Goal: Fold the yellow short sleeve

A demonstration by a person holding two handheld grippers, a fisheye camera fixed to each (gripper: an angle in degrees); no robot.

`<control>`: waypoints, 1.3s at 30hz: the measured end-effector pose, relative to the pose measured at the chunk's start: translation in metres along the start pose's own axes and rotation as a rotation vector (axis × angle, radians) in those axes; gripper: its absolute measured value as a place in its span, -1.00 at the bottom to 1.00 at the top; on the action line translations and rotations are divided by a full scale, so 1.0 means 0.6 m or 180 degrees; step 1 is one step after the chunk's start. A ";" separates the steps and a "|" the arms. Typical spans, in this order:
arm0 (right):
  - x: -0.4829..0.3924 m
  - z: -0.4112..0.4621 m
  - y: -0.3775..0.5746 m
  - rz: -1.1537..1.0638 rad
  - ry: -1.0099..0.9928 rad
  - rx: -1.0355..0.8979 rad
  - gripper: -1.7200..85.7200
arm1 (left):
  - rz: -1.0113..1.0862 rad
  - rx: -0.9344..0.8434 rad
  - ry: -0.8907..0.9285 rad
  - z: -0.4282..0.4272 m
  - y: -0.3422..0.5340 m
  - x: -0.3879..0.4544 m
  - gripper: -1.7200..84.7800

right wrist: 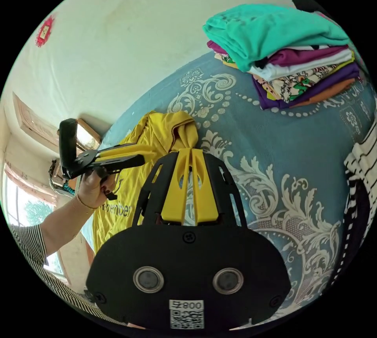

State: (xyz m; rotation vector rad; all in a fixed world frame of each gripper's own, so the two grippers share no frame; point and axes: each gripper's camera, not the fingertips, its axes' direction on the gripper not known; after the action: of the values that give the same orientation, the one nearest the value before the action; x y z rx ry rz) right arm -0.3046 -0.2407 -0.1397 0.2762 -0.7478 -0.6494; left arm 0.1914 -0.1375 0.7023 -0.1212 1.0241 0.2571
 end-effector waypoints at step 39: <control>0.061 -0.129 0.219 -0.0286 0.0559 0.0531 -0.90 | -0.1421 0.0876 -0.0026 -0.071 0.256 -0.246 -0.75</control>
State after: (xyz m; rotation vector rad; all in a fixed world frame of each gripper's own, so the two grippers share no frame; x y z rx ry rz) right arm -0.1708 -0.1619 -0.1152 0.5158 -0.6242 -0.6393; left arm 0.0420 -0.0217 0.8100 -0.0956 0.9874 -0.2887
